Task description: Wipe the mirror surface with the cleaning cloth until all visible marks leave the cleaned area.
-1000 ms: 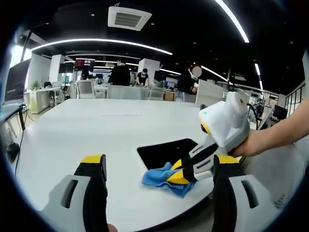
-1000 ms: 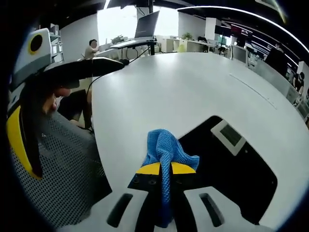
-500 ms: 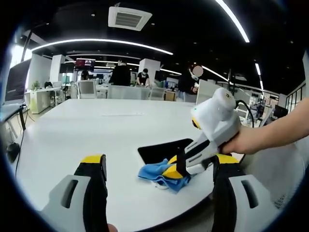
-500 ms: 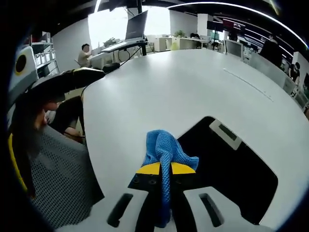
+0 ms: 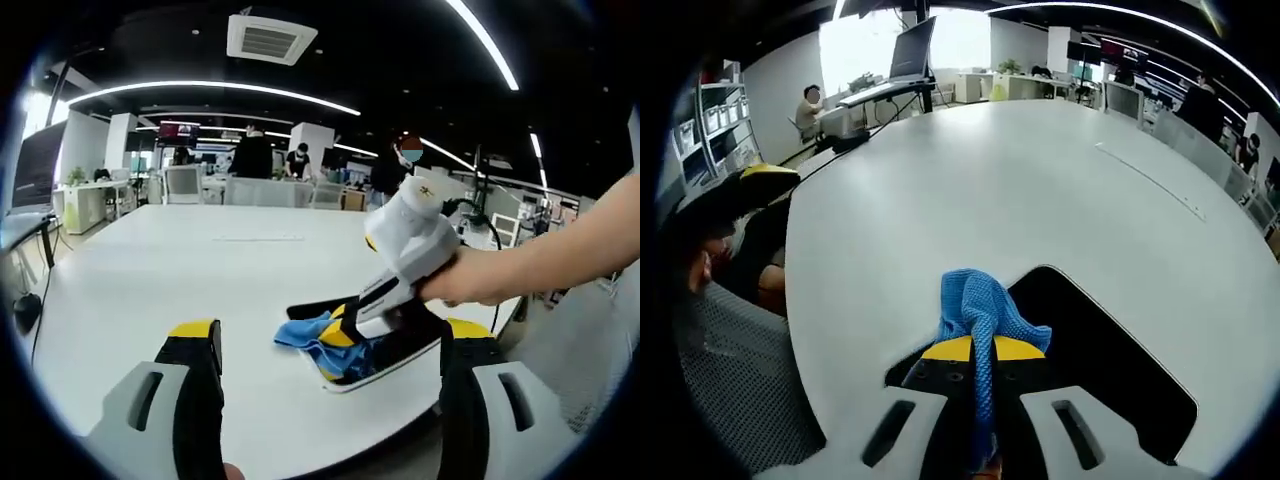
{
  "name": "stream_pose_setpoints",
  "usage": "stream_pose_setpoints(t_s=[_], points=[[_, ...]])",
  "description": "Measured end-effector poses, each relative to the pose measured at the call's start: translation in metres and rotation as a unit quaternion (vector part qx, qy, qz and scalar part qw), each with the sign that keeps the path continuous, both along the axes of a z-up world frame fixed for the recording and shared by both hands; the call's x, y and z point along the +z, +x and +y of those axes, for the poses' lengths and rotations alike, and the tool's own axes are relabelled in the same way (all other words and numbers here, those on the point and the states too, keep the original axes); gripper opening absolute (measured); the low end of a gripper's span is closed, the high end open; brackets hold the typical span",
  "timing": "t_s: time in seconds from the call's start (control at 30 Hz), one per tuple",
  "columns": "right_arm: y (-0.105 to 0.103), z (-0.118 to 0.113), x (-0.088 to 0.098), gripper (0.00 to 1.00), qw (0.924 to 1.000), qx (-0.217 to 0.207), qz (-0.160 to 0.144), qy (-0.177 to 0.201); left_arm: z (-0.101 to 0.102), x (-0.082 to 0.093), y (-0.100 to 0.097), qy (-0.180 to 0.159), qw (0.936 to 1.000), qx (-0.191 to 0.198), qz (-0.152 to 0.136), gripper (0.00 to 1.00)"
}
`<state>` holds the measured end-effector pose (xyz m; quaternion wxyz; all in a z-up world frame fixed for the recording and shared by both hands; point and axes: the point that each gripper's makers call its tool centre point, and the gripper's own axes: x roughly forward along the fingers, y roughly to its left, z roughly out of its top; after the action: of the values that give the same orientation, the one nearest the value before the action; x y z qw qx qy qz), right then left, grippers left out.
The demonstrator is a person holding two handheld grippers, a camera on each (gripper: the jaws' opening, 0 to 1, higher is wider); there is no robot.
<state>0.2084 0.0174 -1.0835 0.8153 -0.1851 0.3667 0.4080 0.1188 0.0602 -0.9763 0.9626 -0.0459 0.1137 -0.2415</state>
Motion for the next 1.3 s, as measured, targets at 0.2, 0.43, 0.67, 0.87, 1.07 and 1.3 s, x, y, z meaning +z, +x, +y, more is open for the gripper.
stream_pose_setpoints(t_s=[0.2, 0.43, 0.67, 0.87, 1.07, 1.3], points=[[0.014, 0.001, 0.000, 0.00, 0.9999, -0.012, 0.002, -0.010, -0.001, 0.001, -0.001, 0.000, 1.0000, -0.002, 0.000, 0.88], [0.028, -0.002, -0.002, 0.00, 0.9996, -0.024, 0.003, -0.012, -0.003, 0.002, -0.002, -0.003, 1.0000, -0.005, -0.002, 0.88], [0.039, -0.001, -0.002, 0.00, 0.9990, -0.032, 0.002, -0.032, -0.003, 0.003, -0.002, -0.005, 1.0000, -0.005, -0.003, 0.88], [0.051, -0.001, -0.002, 0.00, 0.9986, -0.026, -0.010, -0.045, -0.004, 0.002, -0.003, -0.003, 1.0000, -0.006, -0.002, 0.88], [0.066, -0.004, -0.004, 0.00, 0.9978, -0.041, -0.006, -0.052, -0.003, 0.002, -0.002, -0.002, 1.0000, -0.006, 0.000, 0.88], [0.068, -0.005, -0.005, 0.00, 0.9971, -0.037, -0.012, -0.066, -0.002, 0.001, -0.001, -0.004, 1.0000, -0.006, -0.002, 0.88]])
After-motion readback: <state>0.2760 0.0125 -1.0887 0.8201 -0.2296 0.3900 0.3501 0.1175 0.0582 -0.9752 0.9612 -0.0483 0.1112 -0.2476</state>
